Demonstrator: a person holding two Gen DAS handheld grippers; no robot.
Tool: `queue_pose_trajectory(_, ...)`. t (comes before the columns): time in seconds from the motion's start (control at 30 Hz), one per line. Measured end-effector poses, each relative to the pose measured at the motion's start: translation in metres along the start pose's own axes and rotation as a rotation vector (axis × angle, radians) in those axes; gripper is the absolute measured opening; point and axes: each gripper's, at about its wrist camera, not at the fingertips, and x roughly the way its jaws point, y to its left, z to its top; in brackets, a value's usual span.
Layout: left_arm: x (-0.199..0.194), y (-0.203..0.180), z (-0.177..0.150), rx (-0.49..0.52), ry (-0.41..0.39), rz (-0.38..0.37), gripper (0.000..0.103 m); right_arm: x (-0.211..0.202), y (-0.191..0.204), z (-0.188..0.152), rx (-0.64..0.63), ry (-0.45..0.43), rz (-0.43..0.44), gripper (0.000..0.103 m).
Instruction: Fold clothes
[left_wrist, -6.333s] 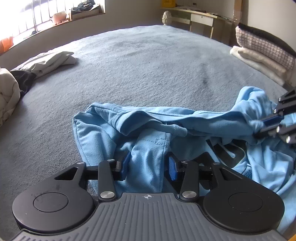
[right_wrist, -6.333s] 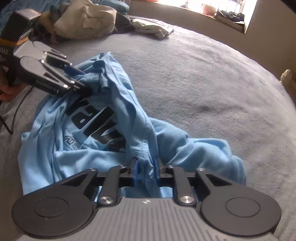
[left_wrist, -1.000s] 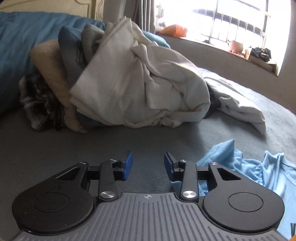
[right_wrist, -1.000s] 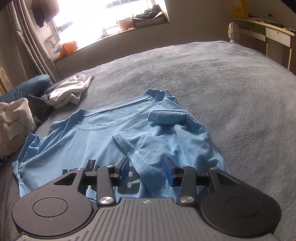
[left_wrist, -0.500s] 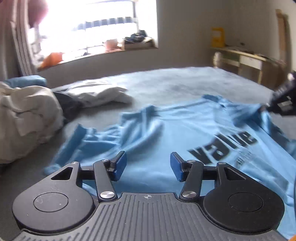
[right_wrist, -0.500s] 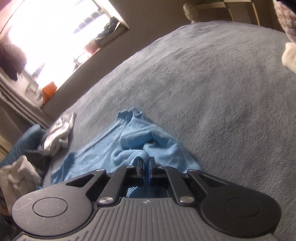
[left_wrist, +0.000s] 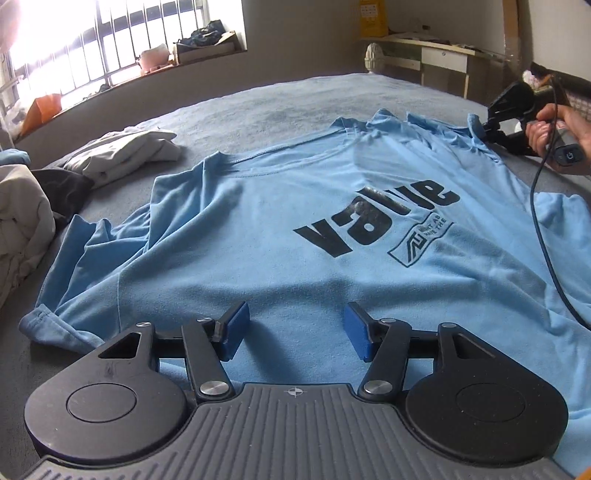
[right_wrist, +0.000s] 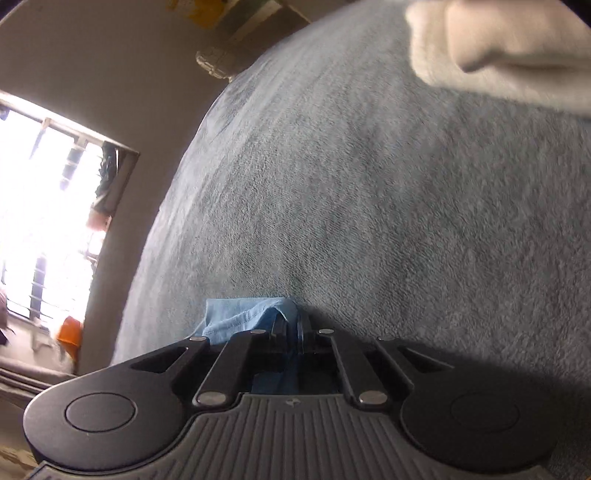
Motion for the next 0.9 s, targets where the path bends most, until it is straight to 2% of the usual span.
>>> queue_pose_trajectory(0.07,-0.002,0.005,0.002,-0.025,0.007,-0.002,0.059,-0.014,-0.01,0.0,0.056,0.014,0.044,0.021)
queue_pose_trajectory(0.13,-0.005,0.009,0.004,-0.052,0.013,-0.011,0.059,-0.036,-0.014,-0.003,0.052,0.013,0.071,0.029)
queue_pose_trajectory(0.3,-0.022,0.021,0.007,-0.123,0.032,-0.07,0.059,-0.121,-0.006,-0.013,-0.078,0.057,0.226,0.029)
queue_pose_trajectory(0.4,-0.039,0.022,0.007,-0.152,0.041,-0.131,0.059,-0.175,0.003,-0.021,-0.174,0.089,0.324,0.029)
queue_pose_trajectory(0.53,-0.057,0.024,-0.001,-0.231,0.076,-0.199,0.059,-0.242,0.024,-0.047,-0.346,0.177,0.431,0.029)
queue_pose_trajectory(0.63,-0.062,0.032,-0.013,-0.35,0.125,-0.22,0.059,-0.263,0.04,-0.088,-0.468,0.296,0.492,0.029)
queue_pose_trajectory(0.7,-0.065,0.038,-0.022,-0.435,0.153,-0.224,0.059,-0.26,0.054,-0.133,-0.596,0.409,0.475,0.029)
queue_pose_trajectory(0.83,-0.072,0.049,-0.04,-0.595,0.2,-0.212,0.054,-0.239,0.061,-0.253,-0.96,0.628,0.3,0.029)
queue_pose_trajectory(0.9,-0.076,0.053,-0.049,-0.652,0.22,-0.209,0.053,-0.234,0.054,-0.31,-1.165,0.68,0.213,0.029)
